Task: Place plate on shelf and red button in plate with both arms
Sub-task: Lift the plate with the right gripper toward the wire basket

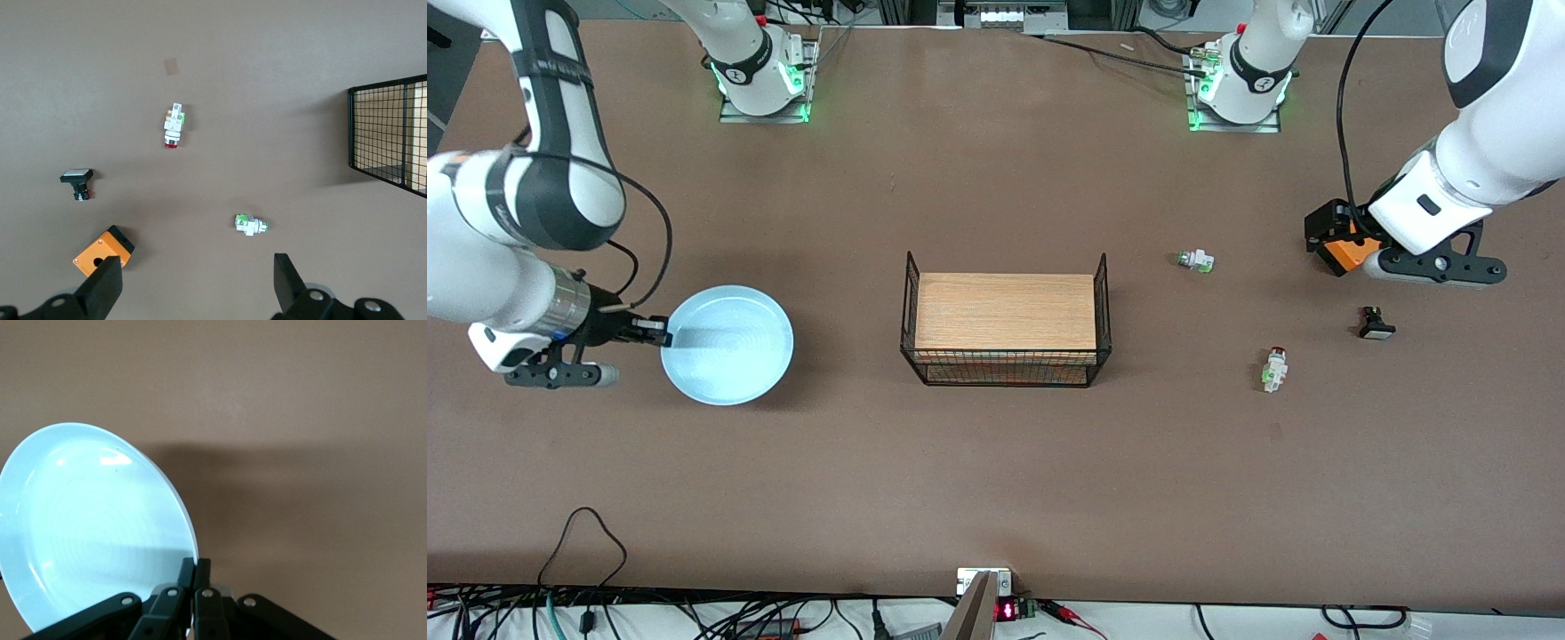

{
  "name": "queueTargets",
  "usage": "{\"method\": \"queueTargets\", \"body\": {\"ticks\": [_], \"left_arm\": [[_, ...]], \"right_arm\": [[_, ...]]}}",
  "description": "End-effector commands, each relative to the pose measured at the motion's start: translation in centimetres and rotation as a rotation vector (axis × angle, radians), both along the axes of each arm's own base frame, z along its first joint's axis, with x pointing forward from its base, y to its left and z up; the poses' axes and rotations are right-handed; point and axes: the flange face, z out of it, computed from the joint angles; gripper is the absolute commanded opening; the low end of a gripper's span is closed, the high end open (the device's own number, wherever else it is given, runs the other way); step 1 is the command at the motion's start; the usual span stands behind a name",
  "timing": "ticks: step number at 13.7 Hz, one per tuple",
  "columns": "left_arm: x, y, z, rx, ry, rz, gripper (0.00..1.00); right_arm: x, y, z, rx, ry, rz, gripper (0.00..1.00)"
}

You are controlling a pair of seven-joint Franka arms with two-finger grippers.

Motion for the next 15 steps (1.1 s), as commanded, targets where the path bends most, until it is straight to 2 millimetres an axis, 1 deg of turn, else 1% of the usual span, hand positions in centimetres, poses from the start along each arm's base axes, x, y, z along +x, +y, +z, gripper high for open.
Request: {"method": "queueTargets", "body": {"ticks": [1,2,4,6,9,10,12,14,15], "left_arm": [[0.1,-1.7,0.4,-0.022,0.011,-0.026,1.00],[0.0,-2.2,0.4,-0.021,0.011,-0.023,1.00],[0.0,-2.0,0.4,-0.019,0.012,0.005,1.00],[0.1,-2.0,0.5,-0.016,0.006,-0.004,1.00],[0.2,-1.9,0.7,-0.019,0.003,-0.005,1.00],[0.2,-1.9,0.7,-0.017,0.003,-0.007,1.00],[0.4,-1.9,0.5,-0.017,0.005,-0.005,1.00],[0.4,-1.9,0.6,-0.017,0.003,-0.005,1.00],[0.4,-1.9,0.6,-0.017,0.003,-0.005,1.00]], "right_arm": [[-1.8,1.3,4.3,0.005,0.025,-0.054,0.00],[-2.5,1.8,5.4,0.006,0.035,-0.069,0.00],[-3.8,3.4,7.4,0.003,0.054,-0.108,0.00],[-5.0,5.6,9.4,0.003,0.054,-0.139,0.00],[-6.6,8.9,11.6,0.022,0.058,-0.216,0.00],[-7.1,9.5,12.4,0.032,0.060,-0.252,0.00],[-8.1,10.3,13.4,0.036,0.069,-0.297,0.00],[-9.5,10.7,13.6,0.036,0.098,-0.337,0.00],[-10.0,11.6,13.5,0.053,0.116,-0.367,0.00]]}}
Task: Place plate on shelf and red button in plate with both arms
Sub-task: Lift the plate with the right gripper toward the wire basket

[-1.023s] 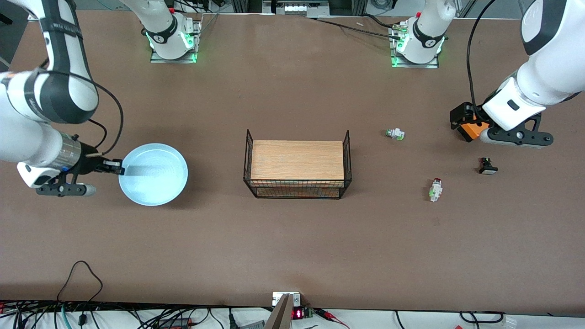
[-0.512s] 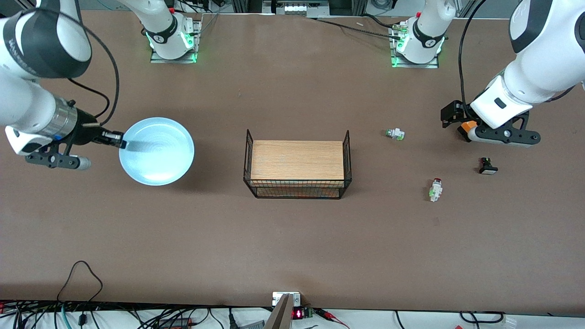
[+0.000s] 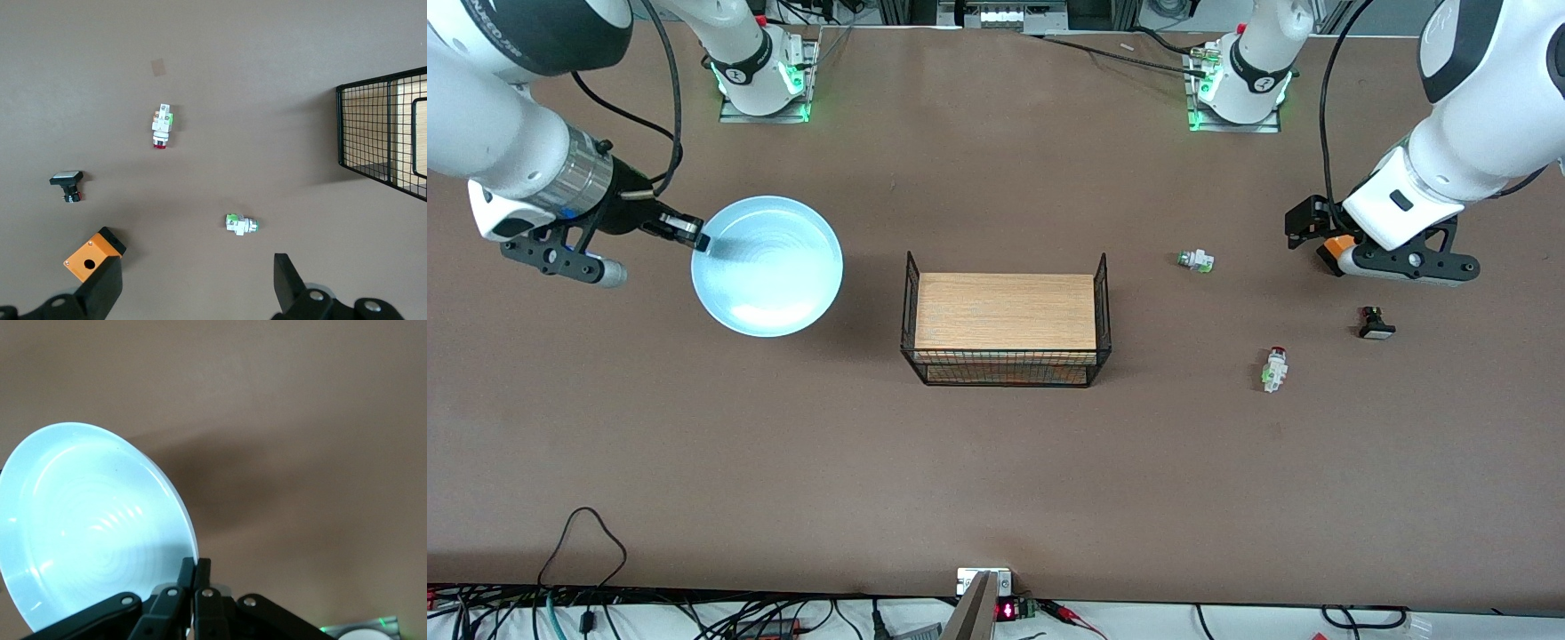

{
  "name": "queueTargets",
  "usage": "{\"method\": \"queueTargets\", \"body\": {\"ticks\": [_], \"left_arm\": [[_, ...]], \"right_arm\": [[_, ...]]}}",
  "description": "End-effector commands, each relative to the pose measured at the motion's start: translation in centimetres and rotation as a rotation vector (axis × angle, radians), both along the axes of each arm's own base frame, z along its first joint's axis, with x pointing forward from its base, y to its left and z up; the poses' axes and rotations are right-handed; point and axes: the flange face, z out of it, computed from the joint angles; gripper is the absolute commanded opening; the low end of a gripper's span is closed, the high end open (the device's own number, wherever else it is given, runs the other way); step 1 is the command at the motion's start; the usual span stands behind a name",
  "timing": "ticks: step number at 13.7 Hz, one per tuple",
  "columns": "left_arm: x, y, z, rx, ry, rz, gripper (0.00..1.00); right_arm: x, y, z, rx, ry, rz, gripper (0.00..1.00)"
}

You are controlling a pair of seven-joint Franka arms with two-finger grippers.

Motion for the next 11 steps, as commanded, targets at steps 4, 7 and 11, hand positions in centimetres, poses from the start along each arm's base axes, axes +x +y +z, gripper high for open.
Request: {"method": "queueTargets", "body": {"ticks": [4,7,11], "left_arm": [[0.6,0.0,0.6,-0.018,0.004,0.005,1.00],[0.6,-0.1,0.6,-0.018,0.004,0.002,1.00],[0.7,0.4,0.4,-0.020,0.009,0.011,1.00]], "right_arm": [[-2.7,4.0,0.5,0.069,0.055,-0.160,0.00],[-3.4,7.1,0.3,0.078,0.048,-0.211,0.00],[-5.2,11.7,-1.2,0.070,0.057,-0.212,0.00]]}}
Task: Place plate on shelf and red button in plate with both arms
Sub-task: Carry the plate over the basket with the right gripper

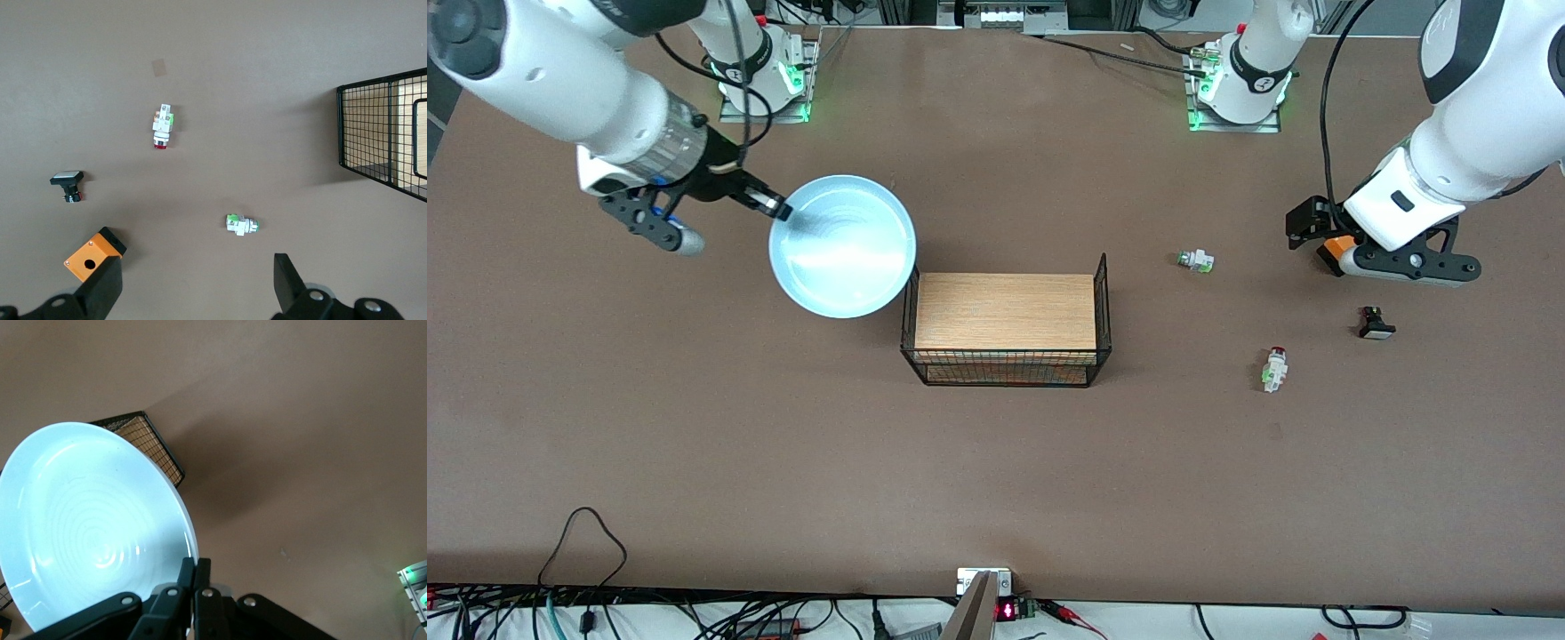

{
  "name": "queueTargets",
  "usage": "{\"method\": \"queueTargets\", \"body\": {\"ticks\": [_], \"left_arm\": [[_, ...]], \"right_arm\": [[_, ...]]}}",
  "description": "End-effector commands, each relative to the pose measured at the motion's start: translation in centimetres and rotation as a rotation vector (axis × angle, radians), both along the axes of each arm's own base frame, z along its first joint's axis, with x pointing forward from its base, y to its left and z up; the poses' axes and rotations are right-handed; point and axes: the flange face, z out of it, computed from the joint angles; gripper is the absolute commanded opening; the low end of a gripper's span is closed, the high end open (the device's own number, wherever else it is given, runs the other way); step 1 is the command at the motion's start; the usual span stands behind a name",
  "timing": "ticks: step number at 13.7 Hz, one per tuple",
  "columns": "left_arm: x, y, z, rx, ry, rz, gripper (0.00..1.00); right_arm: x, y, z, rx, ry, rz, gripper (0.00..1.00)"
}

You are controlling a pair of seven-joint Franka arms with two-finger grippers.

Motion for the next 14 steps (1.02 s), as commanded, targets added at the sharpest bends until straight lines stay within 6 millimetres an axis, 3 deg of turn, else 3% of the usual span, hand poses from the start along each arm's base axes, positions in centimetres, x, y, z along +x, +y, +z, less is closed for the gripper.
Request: {"method": "queueTargets", "body": {"ticks": [1,5,8,14], "left_arm": [[0.6,0.4,0.4,-0.020,0.009,0.010,1.00],[0.6,0.6,0.4,-0.020,0.011,0.015,1.00],[0.5,0.7,0.3,-0.018,0.021,0.014,1.00],[0.5,0.8,0.3,-0.018,0.021,0.016,1.00]], "right_arm": [[-1.8,2.3,-0.4,0.011,0.008,-0.015,0.00],[-3.4,4.6,-2.1,-0.006,0.031,0.024,0.00],[-4.1,6.7,-2.2,-0.004,0.012,-0.017,0.00],[-4.9,8.3,-4.0,-0.004,-0.006,-0.024,0.00]]}}
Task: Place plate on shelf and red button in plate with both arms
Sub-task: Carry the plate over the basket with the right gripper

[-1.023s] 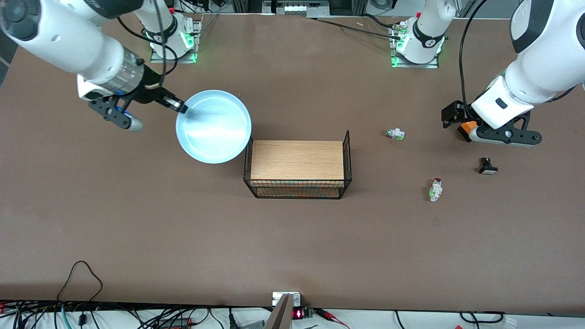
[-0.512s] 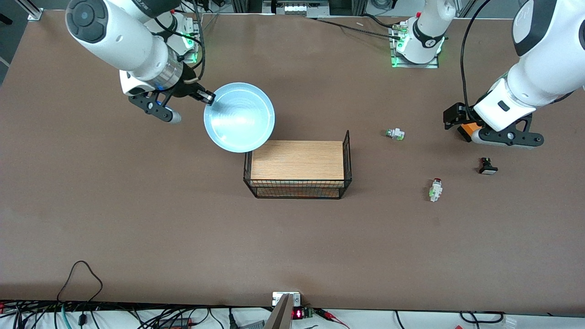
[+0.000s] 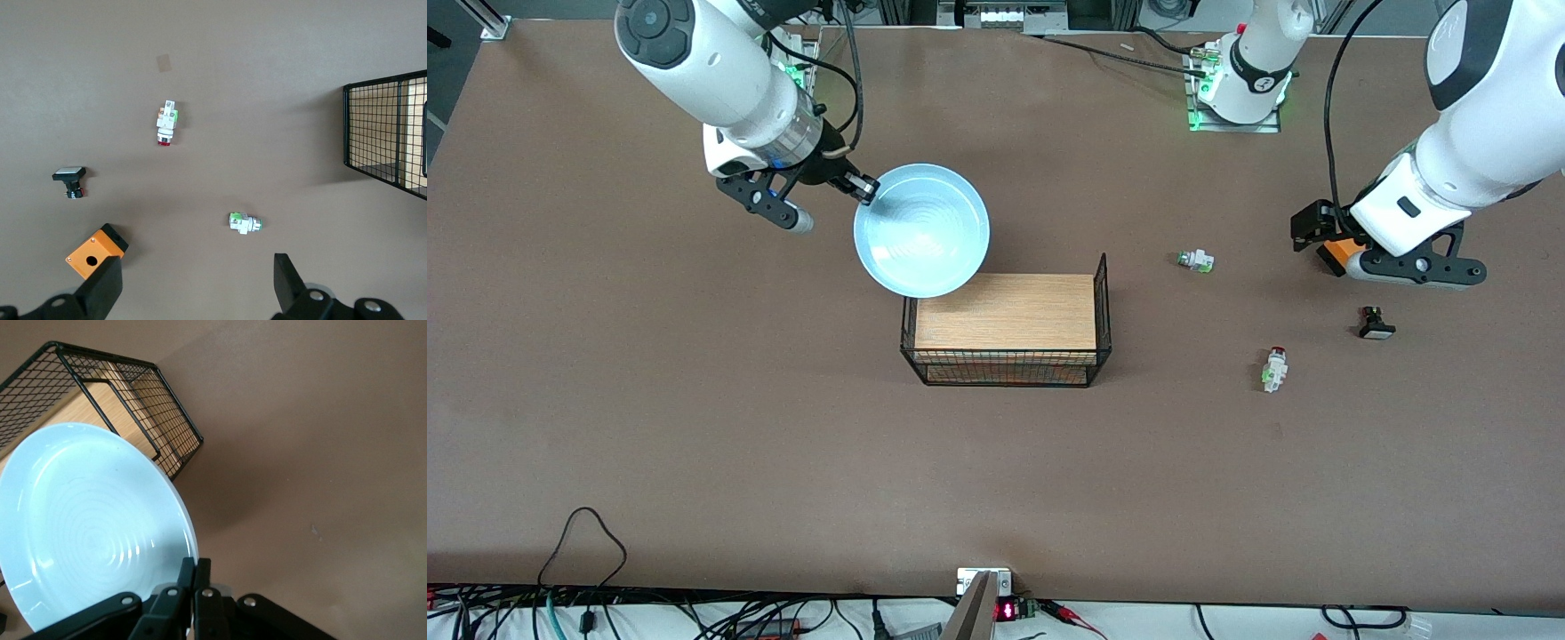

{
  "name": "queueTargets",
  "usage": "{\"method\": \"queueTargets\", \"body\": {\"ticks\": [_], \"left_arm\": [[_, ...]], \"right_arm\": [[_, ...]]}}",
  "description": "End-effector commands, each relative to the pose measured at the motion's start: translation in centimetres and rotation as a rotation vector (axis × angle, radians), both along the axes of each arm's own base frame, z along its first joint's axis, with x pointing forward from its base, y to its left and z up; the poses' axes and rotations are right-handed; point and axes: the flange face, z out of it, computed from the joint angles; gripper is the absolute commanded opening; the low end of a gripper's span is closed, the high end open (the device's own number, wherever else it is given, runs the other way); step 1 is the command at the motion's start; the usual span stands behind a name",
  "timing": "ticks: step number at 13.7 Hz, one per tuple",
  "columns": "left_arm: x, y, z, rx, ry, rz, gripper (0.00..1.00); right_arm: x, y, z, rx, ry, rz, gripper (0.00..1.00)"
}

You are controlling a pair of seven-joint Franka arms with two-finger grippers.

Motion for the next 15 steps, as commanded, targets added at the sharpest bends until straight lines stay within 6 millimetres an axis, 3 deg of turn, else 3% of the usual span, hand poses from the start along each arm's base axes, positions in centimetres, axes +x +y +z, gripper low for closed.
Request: {"method": "queueTargets", "body": {"ticks": [1,5,15], "left_arm": [[0.4,0.1,0.7,-0.020,0.009,0.004,1.00],[0.4,0.1,0.7,-0.020,0.009,0.003,1.00],[0.4,0.1,0.7,-0.020,0.009,0.004,1.00]], "right_arm": [[-0.8,0.2,-0.4,0.003,-0.010,-0.016,0.00],[-0.9,1.0,-1.8,0.009,-0.028,-0.015,0.00],[-1.6,5.8,-4.6,0.034,-0.078,-0.016,0.00]]}}
